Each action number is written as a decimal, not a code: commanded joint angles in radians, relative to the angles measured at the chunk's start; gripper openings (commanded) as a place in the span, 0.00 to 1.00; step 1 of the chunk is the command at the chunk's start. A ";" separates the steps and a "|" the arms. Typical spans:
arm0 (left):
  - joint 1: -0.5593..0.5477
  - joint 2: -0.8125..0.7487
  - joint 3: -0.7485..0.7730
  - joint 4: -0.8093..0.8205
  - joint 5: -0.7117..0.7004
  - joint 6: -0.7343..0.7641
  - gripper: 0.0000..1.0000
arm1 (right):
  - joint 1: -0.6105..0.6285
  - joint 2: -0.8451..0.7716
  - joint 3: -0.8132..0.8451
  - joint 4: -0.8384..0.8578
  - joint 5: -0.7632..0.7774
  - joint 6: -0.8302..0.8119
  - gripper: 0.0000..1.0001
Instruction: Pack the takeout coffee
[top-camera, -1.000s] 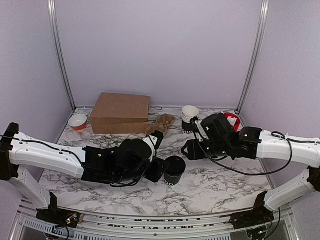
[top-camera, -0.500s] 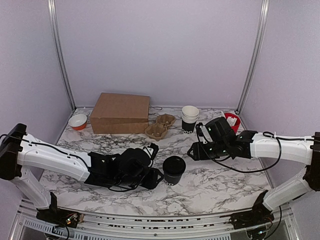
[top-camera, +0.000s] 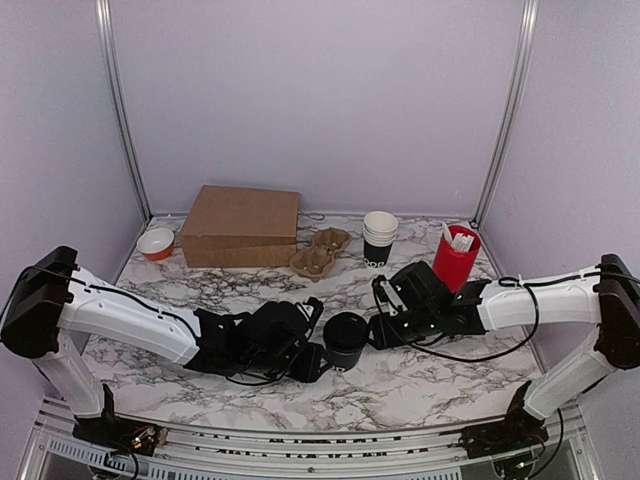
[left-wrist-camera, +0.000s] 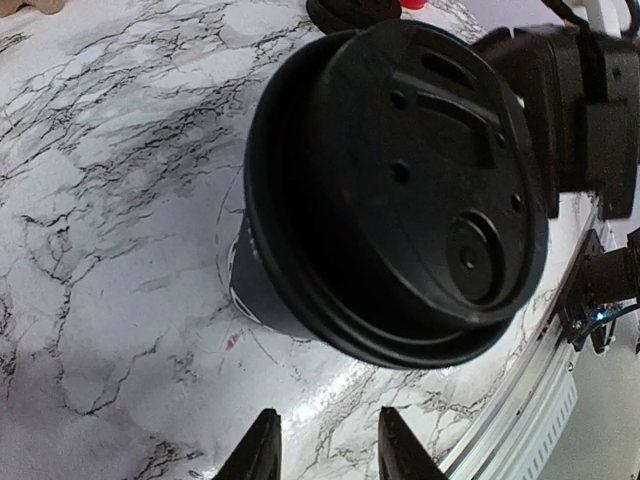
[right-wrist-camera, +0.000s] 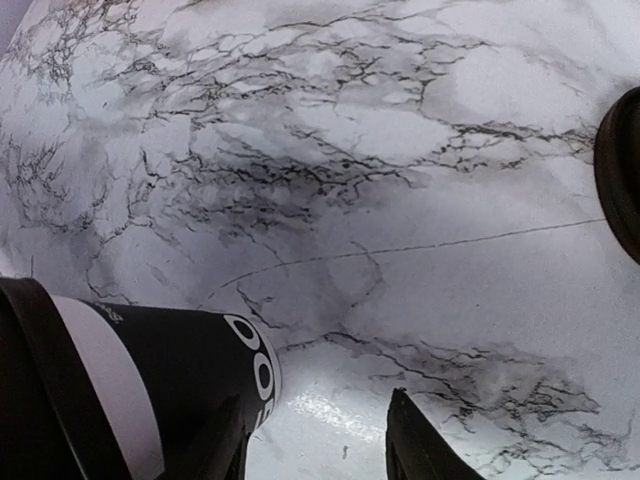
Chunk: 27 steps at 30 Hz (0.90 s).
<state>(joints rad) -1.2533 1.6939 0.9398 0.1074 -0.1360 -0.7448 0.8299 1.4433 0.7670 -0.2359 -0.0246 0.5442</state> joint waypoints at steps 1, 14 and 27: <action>0.048 0.015 0.016 0.041 0.026 0.017 0.34 | 0.076 -0.042 -0.053 0.062 0.025 0.075 0.45; 0.173 0.038 0.076 -0.063 0.019 0.086 0.34 | 0.222 -0.120 -0.104 0.052 0.106 0.195 0.45; 0.128 -0.063 0.049 -0.079 0.049 0.055 0.33 | -0.027 -0.300 -0.023 0.031 -0.025 -0.009 0.51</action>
<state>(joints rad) -1.0737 1.6890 0.9958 0.0399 -0.0937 -0.6685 0.9051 1.1316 0.6735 -0.2642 0.0593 0.6540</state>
